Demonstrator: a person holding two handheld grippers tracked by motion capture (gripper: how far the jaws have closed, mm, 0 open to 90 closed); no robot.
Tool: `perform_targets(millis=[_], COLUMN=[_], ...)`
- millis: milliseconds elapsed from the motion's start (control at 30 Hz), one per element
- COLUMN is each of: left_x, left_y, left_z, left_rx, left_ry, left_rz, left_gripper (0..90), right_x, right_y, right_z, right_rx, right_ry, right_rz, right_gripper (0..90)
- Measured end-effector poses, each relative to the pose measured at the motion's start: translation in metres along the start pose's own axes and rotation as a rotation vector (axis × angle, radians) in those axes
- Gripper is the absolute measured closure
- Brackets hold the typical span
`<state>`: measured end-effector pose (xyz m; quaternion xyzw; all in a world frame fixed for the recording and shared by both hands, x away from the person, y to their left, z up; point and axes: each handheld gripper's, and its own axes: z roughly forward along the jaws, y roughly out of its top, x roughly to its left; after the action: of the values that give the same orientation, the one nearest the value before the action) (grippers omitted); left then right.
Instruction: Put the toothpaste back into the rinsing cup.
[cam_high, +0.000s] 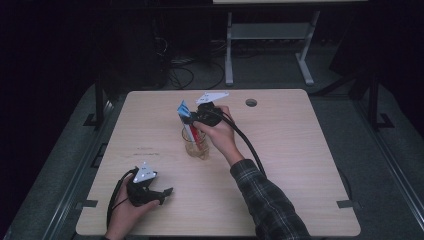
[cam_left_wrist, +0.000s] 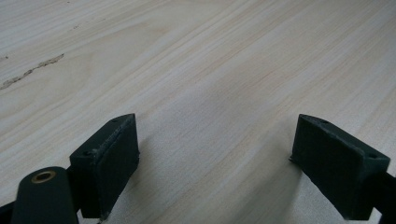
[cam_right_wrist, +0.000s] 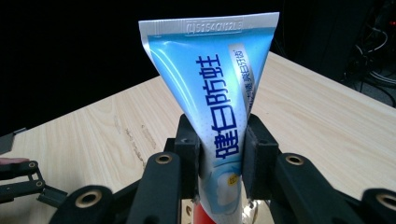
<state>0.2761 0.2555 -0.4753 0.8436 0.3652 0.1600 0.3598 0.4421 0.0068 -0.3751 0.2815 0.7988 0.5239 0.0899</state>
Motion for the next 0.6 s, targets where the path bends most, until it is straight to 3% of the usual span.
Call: perform_targets(millis=[200, 233, 600], left_x=[0.000, 0.000, 0.000], left_y=[0.000, 0.000, 0.000], left_z=[0.000, 0.000, 0.000], left_rx=[0.000, 0.000, 0.001], left_ry=[0.000, 0.000, -0.001], left_rz=[0.000, 0.000, 0.000], left_gripper=[13.7, 13.7, 13.6], right_x=[-0.002, -0.002, -0.006], right_y=[-0.001, 0.000, 0.001], right_z=[0.001, 0.000, -0.014], right_rx=[-0.004, -0.014, -0.030], right_ry=[0.020, 0.020, -0.003], right_rz=[0.007, 0.012, 0.011], right_gripper=[68.2, 63.9, 48.5])
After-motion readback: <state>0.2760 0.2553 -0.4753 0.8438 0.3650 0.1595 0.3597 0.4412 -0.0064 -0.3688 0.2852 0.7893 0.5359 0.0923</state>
